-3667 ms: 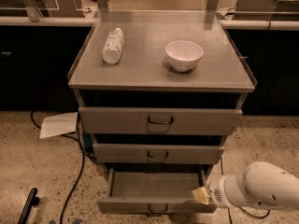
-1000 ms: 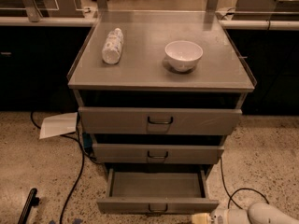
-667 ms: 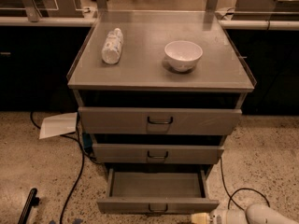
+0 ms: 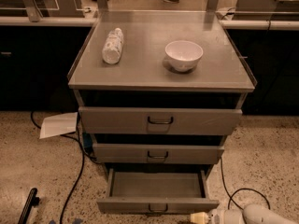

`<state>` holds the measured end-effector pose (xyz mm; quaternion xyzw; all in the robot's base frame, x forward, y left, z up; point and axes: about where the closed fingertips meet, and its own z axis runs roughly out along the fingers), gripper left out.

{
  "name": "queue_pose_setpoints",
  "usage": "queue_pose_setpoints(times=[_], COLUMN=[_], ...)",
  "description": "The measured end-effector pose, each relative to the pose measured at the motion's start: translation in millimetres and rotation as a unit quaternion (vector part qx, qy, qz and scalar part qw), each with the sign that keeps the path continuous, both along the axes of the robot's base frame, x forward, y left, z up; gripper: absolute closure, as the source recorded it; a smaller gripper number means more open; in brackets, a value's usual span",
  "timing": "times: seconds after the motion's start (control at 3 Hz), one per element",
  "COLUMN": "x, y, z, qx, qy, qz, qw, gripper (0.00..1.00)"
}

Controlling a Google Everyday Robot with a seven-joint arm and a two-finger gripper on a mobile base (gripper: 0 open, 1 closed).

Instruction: Close bottom drawer

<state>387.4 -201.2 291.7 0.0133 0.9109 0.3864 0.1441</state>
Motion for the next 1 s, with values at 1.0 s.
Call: queue_pose_setpoints(times=[1.0], x=[20.5], y=[-1.6], z=[-44.6], qx=[0.007], qy=[0.027], qz=[-0.031], qw=[0.9991], gripper=[1.00])
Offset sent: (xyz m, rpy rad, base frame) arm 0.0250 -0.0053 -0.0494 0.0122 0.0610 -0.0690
